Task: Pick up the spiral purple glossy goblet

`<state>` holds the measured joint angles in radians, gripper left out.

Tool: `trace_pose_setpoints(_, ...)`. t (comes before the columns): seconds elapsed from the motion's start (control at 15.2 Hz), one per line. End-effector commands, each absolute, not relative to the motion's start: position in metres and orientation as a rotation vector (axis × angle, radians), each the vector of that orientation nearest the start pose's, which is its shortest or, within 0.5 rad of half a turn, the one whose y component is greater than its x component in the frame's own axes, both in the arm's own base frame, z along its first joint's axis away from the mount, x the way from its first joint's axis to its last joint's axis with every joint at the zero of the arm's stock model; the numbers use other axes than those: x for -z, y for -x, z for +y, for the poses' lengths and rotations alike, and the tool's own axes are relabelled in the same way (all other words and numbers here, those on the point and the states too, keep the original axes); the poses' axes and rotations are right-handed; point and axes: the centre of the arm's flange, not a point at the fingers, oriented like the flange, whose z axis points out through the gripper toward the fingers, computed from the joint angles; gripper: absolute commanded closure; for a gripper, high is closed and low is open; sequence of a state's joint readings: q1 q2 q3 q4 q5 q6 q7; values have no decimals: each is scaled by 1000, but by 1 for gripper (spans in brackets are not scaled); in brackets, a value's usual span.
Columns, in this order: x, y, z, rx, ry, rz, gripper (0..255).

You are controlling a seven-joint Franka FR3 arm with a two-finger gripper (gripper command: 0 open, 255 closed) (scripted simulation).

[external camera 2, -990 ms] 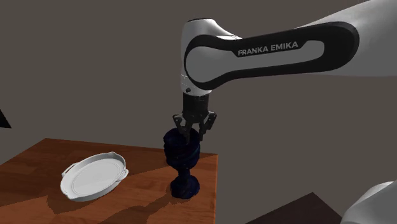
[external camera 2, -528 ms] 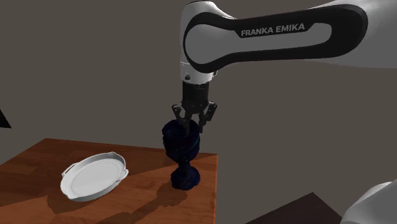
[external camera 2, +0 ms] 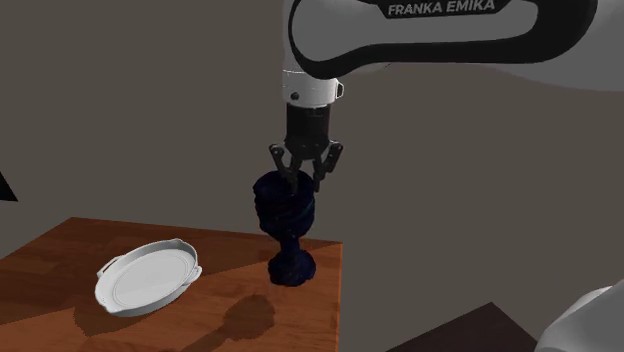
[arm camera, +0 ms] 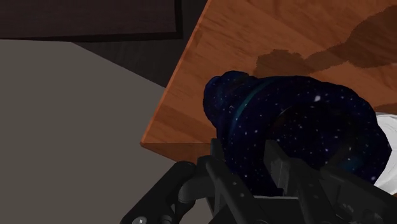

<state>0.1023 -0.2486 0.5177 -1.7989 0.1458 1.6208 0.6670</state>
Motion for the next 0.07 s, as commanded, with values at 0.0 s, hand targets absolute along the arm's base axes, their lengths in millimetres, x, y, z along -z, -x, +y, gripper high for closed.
trace_pose_setpoints(0.0, -635, -373, 322, 29, 3097, 97, 255)
